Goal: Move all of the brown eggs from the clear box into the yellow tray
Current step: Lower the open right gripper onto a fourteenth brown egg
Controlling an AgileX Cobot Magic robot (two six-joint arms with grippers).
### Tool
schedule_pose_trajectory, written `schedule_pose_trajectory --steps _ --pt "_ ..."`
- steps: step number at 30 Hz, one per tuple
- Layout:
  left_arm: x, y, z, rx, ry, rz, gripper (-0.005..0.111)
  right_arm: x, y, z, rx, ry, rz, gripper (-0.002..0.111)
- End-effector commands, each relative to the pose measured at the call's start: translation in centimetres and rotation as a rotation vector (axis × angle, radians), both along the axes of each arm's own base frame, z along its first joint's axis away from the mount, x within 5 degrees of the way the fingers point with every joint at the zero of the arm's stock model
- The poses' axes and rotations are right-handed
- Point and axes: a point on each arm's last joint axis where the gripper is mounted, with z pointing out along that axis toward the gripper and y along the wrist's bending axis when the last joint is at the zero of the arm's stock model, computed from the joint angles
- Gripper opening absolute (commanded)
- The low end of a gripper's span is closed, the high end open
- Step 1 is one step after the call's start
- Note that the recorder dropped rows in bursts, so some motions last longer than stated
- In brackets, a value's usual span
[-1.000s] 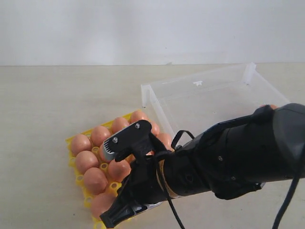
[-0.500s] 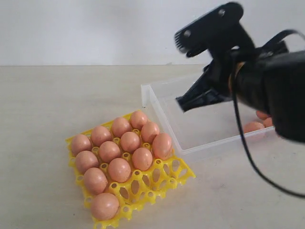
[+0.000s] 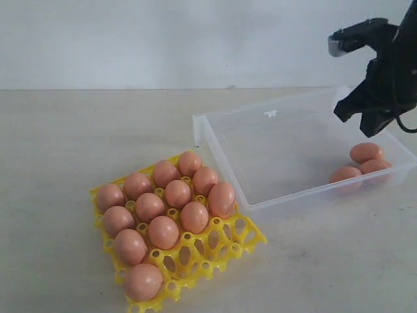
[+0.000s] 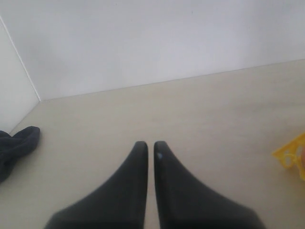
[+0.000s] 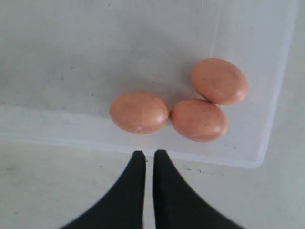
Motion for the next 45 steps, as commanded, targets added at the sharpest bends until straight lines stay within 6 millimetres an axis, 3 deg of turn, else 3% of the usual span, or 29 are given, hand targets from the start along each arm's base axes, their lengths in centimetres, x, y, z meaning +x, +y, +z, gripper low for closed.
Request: schedule_pose_trajectory --steps 1,7,9,14,20,27,36,40,44,45 --pt "0.0 0.0 -0.1 -0.005 -0.004 -0.005 0.004 0.6 0.0 -1.1 -0.044 0.07 0.165 0.005" --pt "0.0 0.0 -0.1 -0.005 -0.004 -0.005 0.004 2.0 -0.4 -3.1 -0.134 0.053 0.348 0.046" --pt "0.0 0.0 -0.1 -0.005 -0.004 -0.005 0.004 2.8 -0.7 -4.5 -0.167 0.058 0.365 0.052" --pt "0.0 0.0 -0.1 -0.005 -0.004 -0.005 0.004 4.6 -1.6 -8.4 -0.298 0.078 0.447 0.052" --pt "0.0 0.0 -0.1 -0.005 -0.004 -0.005 0.004 6.0 -1.4 -8.7 -0.315 -0.06 0.468 0.052" --pt "0.0 0.0 -0.1 -0.005 -0.004 -0.005 0.004 6.3 -1.6 -10.9 -0.333 -0.012 0.478 0.052" --pt "0.0 0.0 -0.1 -0.005 -0.004 -0.005 0.004 6.5 -2.1 -12.9 -0.352 0.021 0.361 0.052" --pt "0.0 0.0 -0.1 -0.005 -0.004 -0.005 0.004 6.5 -2.1 -13.1 -0.34 0.019 0.316 0.043" --pt "0.0 0.0 -0.1 -0.005 -0.004 -0.005 0.004 6.4 -2.1 -13.1 -0.335 0.025 0.29 0.004" --pt "0.0 0.0 -0.1 -0.005 -0.004 -0.005 0.004 6.4 -2.1 -13.1 -0.331 0.023 0.275 0.0"
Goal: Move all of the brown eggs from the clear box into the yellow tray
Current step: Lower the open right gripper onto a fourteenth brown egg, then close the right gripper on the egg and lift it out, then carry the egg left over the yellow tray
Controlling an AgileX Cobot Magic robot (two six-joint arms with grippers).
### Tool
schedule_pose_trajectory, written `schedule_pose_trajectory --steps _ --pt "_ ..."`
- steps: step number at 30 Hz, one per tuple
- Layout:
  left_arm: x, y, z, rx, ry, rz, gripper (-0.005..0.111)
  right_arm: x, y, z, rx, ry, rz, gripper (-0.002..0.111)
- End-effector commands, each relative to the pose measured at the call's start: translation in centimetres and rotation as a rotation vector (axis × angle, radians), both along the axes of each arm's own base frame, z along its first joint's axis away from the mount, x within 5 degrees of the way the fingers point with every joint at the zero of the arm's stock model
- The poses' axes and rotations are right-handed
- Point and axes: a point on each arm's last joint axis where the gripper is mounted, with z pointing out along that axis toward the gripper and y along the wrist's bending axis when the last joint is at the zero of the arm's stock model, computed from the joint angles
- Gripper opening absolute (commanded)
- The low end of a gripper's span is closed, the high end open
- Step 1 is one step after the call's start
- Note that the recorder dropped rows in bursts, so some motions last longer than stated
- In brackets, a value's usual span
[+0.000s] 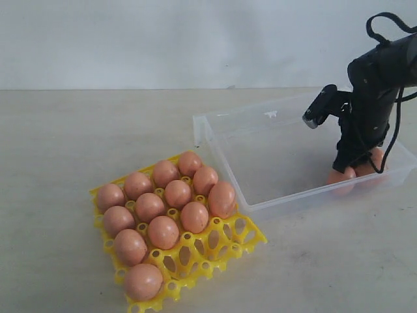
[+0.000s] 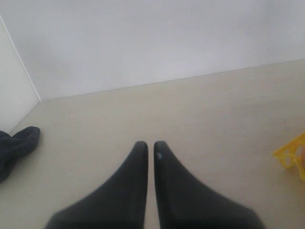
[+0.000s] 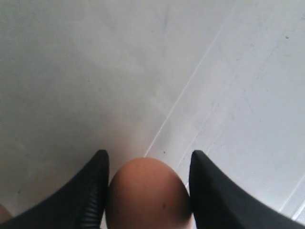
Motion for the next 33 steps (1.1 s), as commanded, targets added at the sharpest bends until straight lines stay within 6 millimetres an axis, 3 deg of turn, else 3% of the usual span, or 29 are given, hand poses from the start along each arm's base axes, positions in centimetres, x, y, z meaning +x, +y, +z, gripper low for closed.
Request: schedule_pose_trajectory --steps 1,6,16,21,27,33 --pt "0.0 0.0 -0.1 -0.005 -0.004 -0.005 0.004 -0.1 -0.1 -0.2 0.011 0.008 -0.053 0.0" --pt "0.0 0.0 -0.1 -0.005 -0.004 -0.005 0.004 -0.2 -0.1 0.3 0.015 -0.003 -0.072 0.0" --pt "0.0 0.0 -0.1 -0.005 -0.004 -0.005 0.004 0.1 0.3 4.2 0.112 -0.191 -0.195 0.0" --pt "0.0 0.0 -0.1 -0.005 -0.004 -0.005 0.004 0.1 0.5 4.3 0.157 -0.192 -0.225 0.0" --pt "0.0 0.0 -0.1 -0.005 -0.004 -0.005 0.004 0.5 2.1 4.9 0.39 -0.261 -0.32 0.0" --pt "0.0 0.0 -0.1 -0.005 -0.004 -0.005 0.004 1.2 3.5 9.6 0.801 -0.594 -0.564 0.0"
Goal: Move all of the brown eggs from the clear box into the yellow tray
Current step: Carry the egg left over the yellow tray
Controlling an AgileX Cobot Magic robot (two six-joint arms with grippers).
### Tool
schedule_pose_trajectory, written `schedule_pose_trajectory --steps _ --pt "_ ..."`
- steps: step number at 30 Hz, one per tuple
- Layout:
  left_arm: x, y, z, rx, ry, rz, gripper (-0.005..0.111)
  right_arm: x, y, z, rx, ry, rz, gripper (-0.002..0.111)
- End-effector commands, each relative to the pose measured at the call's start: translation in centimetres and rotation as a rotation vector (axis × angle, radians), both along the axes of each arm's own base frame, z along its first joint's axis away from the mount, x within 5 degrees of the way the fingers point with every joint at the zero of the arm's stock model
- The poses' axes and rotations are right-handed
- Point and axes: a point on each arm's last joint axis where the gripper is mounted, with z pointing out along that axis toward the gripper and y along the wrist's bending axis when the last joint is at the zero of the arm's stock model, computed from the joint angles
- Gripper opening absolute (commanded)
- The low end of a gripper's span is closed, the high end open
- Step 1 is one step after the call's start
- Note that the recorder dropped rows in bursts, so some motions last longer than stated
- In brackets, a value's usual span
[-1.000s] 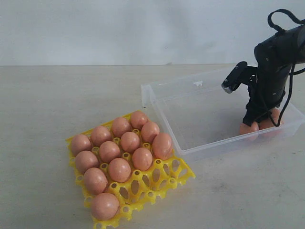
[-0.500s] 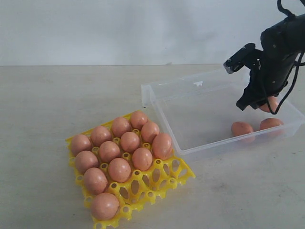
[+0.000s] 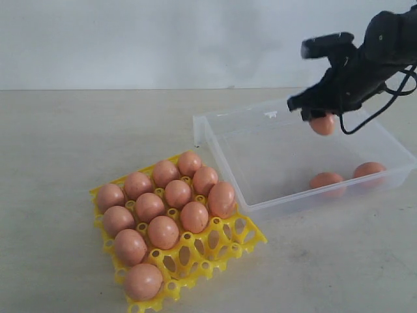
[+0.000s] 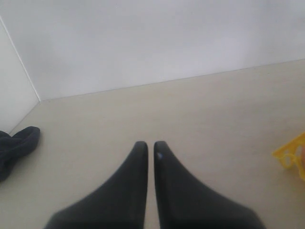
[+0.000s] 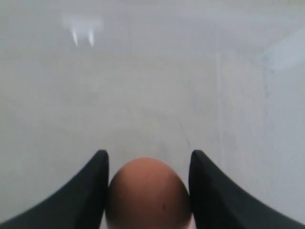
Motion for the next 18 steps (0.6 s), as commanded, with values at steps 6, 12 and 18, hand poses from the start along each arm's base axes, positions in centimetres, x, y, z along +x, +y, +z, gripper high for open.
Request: schedule_pose_trajectory --steps 6,12,18 --pt "0.0 0.0 -0.1 -0.005 -0.004 -0.005 0.004 -3.5 2.4 5.9 0.311 -0.433 -0.27 0.0" --pt "0.0 0.0 -0.1 -0.005 -0.004 -0.005 0.004 -8.7 7.2 8.0 0.345 -0.507 -0.143 0.0" --pt "0.0 0.0 -0.1 -0.005 -0.004 -0.005 0.004 -13.1 12.5 10.9 0.461 -0.539 0.013 0.0"
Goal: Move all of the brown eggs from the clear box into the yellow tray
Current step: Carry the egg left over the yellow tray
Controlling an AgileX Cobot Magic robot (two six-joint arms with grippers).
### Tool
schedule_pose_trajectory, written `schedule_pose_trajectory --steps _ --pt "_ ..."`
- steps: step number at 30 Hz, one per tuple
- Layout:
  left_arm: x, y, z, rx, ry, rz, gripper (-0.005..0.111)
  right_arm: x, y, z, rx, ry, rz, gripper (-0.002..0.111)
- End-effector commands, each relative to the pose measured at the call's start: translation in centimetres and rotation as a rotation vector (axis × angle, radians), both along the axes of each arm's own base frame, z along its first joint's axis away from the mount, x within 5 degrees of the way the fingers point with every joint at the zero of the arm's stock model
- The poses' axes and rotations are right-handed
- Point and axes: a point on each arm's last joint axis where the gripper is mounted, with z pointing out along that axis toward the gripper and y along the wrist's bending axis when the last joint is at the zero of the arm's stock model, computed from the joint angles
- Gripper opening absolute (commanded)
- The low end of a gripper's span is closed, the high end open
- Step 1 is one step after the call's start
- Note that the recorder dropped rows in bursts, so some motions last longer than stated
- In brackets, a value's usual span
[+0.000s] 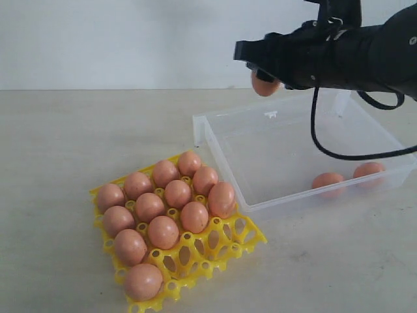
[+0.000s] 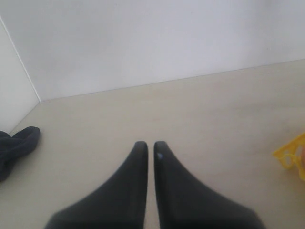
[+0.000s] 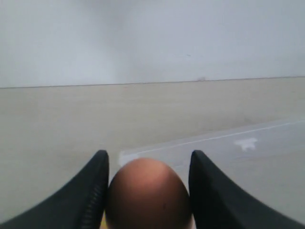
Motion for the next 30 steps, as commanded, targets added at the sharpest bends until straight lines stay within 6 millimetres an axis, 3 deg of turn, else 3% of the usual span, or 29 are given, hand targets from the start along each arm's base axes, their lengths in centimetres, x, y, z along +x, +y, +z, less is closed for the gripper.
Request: schedule_pose_trajectory --steps 1,7,12,14,17,20,23,26,30 --pt "0.0 0.0 -0.1 -0.005 -0.004 -0.005 0.004 -3.0 3.2 2.7 0.056 -0.079 0.104 0.0" --pt "0.0 0.0 -0.1 -0.005 -0.004 -0.005 0.004 -6.4 6.9 4.6 0.046 -0.169 0.273 0.0" --pt "0.0 0.0 -0.1 -0.005 -0.004 -0.005 0.004 -9.3 8.9 5.6 -0.132 -0.256 0.483 0.0" --pt "0.0 0.0 -0.1 -0.005 -0.004 -0.005 0.004 -11.1 9.6 4.8 -0.273 -0.187 0.627 0.0" --pt "0.0 0.0 -0.1 -0.005 -0.004 -0.005 0.004 -13.0 10.3 1.8 -0.423 0.056 0.798 0.0" --pt "0.0 0.0 -0.1 -0.005 -0.004 -0.005 0.004 -13.0 10.9 -0.4 -0.442 0.076 0.807 0.0" --pt "0.0 0.0 -0.1 -0.005 -0.004 -0.005 0.004 -11.7 11.6 -0.7 -0.308 -0.039 0.687 0.0" --pt "0.0 0.0 -0.1 -0.005 -0.004 -0.005 0.004 -10.3 11.9 1.2 0.025 -0.159 0.475 0.0" --pt "0.0 0.0 -0.1 -0.005 -0.004 -0.005 0.004 -9.0 10.6 4.1 0.464 -0.306 0.194 0.0"
